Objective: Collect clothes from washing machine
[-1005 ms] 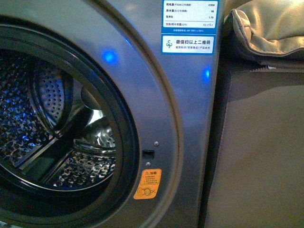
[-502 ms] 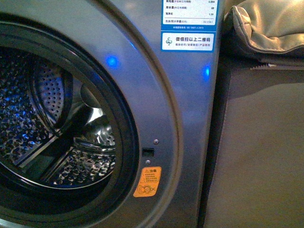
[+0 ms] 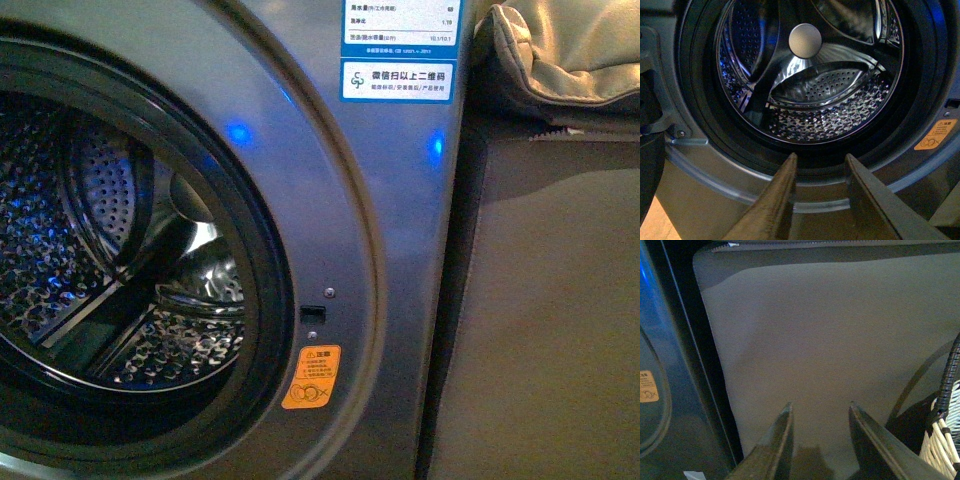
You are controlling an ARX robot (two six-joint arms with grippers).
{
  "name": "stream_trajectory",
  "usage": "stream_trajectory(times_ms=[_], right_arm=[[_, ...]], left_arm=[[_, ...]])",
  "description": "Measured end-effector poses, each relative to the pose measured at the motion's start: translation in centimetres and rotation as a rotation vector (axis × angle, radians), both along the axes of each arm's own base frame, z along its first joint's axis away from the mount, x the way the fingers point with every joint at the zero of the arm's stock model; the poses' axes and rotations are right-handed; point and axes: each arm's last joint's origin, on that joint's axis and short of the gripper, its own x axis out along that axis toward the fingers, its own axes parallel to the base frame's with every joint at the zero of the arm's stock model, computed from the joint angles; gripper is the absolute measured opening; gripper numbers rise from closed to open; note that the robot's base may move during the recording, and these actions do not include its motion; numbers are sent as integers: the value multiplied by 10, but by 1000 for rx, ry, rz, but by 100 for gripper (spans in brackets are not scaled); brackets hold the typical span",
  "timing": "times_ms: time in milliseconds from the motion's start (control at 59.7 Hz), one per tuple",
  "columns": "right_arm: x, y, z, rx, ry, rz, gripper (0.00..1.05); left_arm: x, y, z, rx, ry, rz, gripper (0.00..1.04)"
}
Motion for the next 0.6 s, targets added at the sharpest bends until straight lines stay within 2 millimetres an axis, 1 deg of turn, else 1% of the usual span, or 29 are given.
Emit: stream_trajectory(times_ms=[67, 167, 218, 285, 301, 318, 335, 385, 603], right_arm=[[0, 0, 0, 0, 0, 0, 53], [0, 0, 0, 0, 0, 0, 73], [0, 0, 0, 0, 0, 0, 79], [0, 0, 0, 0, 0, 0, 93], [0, 0, 0, 0, 0, 0, 98], [0, 0, 0, 1, 0, 0, 99], [0, 0, 0, 0, 0, 0, 98], [0, 0, 0, 0, 0, 0, 97], [0, 0, 0, 0, 0, 0, 97]], left_arm=[[0, 0, 0, 0, 0, 0, 48], [0, 0, 0, 0, 0, 0, 67], [0, 0, 0, 0, 0, 0, 74], [0, 0, 0, 0, 0, 0, 89], [0, 0, 0, 0, 0, 0, 94], [0, 0, 0, 0, 0, 0, 97], [0, 0, 0, 0, 0, 0, 100], [0, 0, 0, 0, 0, 0, 98], [0, 0, 0, 0, 0, 0, 98]])
